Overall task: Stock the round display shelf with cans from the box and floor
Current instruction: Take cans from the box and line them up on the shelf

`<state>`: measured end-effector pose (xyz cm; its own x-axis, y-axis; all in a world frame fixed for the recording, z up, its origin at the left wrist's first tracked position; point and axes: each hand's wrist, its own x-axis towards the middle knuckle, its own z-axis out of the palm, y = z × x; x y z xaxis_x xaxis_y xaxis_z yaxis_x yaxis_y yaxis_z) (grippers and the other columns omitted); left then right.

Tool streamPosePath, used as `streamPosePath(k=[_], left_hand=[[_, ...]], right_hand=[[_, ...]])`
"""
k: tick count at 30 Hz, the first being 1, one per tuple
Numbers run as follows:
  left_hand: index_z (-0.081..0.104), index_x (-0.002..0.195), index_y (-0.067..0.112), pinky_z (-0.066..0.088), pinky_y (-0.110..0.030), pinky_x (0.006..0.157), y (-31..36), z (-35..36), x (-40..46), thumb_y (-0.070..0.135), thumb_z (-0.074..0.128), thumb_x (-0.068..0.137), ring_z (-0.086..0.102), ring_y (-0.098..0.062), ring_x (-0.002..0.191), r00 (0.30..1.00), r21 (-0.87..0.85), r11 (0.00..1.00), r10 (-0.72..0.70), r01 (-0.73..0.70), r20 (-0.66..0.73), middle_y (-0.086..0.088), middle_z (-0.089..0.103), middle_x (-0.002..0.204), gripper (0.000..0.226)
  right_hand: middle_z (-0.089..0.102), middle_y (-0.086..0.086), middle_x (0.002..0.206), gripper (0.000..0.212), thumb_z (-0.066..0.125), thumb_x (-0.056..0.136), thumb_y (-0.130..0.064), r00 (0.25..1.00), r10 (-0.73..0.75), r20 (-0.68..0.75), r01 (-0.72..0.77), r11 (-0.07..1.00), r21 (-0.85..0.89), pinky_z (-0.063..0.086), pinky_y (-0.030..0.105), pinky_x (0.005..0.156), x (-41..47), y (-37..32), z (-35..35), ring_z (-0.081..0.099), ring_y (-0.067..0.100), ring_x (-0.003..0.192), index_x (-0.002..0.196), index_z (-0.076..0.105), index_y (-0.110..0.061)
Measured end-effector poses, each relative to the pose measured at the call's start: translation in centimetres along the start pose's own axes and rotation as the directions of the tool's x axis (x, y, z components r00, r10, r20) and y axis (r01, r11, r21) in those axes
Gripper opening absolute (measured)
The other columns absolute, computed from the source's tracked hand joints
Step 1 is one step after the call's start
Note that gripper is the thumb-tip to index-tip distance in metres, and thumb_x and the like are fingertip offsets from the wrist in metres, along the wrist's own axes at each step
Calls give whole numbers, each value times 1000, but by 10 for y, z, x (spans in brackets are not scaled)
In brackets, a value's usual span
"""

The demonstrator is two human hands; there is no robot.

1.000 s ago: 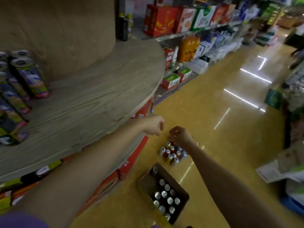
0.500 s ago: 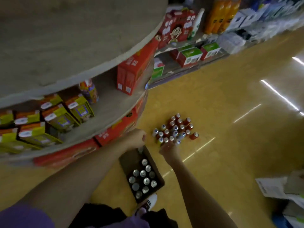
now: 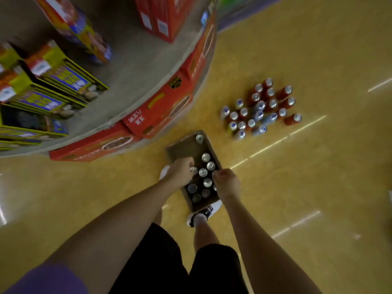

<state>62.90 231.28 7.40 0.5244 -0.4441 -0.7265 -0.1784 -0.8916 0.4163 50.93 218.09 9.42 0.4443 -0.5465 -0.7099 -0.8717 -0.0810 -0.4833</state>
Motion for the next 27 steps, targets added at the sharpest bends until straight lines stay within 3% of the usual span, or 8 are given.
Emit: streamPosePath(k=[2,5,11,14,16,17,22,27], left_hand=[[55,109,21,51,-46,84,-13,14,24,20,55,96,58,-25,93,1000,7,1000,-3,3,9,-4,60,110,13],[57,113,18,50,-45,91,-35,26,64,17,56,96,58,-26,105,999,33,999,-13,12,34,-4,61,117,18],[57,124,10,44,-32,98,-70,33,152,11,57,95,53,-23,121,998,191,980,46,-54,45,-7,58,129,28],[53,130,14,33,-24,96,-82,42,202,12,57,96,49,-22,125,994,293,951,86,-100,61,-3,54,135,34],[49,130,23,40,-38,103,-88,51,235,17,58,94,51,-23,124,993,323,939,96,-115,74,2,51,137,38],[46,131,27,46,-47,100,-91,56,251,19,58,93,52,-24,123,991,341,932,103,-124,80,4,49,137,40],[42,139,17,48,-46,98,-101,83,321,17,61,92,48,-26,126,968,448,858,230,-251,102,1,39,145,51],[31,148,13,43,-40,106,-111,111,382,12,63,91,42,-29,134,965,516,816,238,-260,109,-4,26,157,65]], right_hand=[[59,-6,74,14,64,83,-19,999,28,24,-27,999,-21,32,26,61,25,18,23,64,29,89,92,66,-9],[70,7,92,22,66,82,-17,996,87,8,-87,995,38,49,32,74,64,39,57,66,30,93,102,64,-8],[70,16,98,17,60,88,-17,975,219,-30,-207,953,220,51,42,84,135,54,125,63,35,95,96,66,-3],[69,3,97,22,59,88,-16,960,276,-36,-241,889,389,48,24,69,173,52,151,62,20,87,108,66,-11],[63,-7,87,22,60,90,-14,954,299,-25,-247,830,500,40,8,53,198,53,166,55,3,71,111,63,-15],[62,-8,87,23,61,90,-14,950,313,-15,-256,802,539,39,8,51,211,55,173,52,-2,67,112,63,-16],[62,-5,103,33,63,91,-18,930,366,-11,-279,727,627,43,25,74,271,76,209,57,11,83,124,61,-15],[66,0,117,35,61,90,-12,917,398,-38,-263,672,693,42,23,80,320,104,242,59,13,101,125,62,-11]])
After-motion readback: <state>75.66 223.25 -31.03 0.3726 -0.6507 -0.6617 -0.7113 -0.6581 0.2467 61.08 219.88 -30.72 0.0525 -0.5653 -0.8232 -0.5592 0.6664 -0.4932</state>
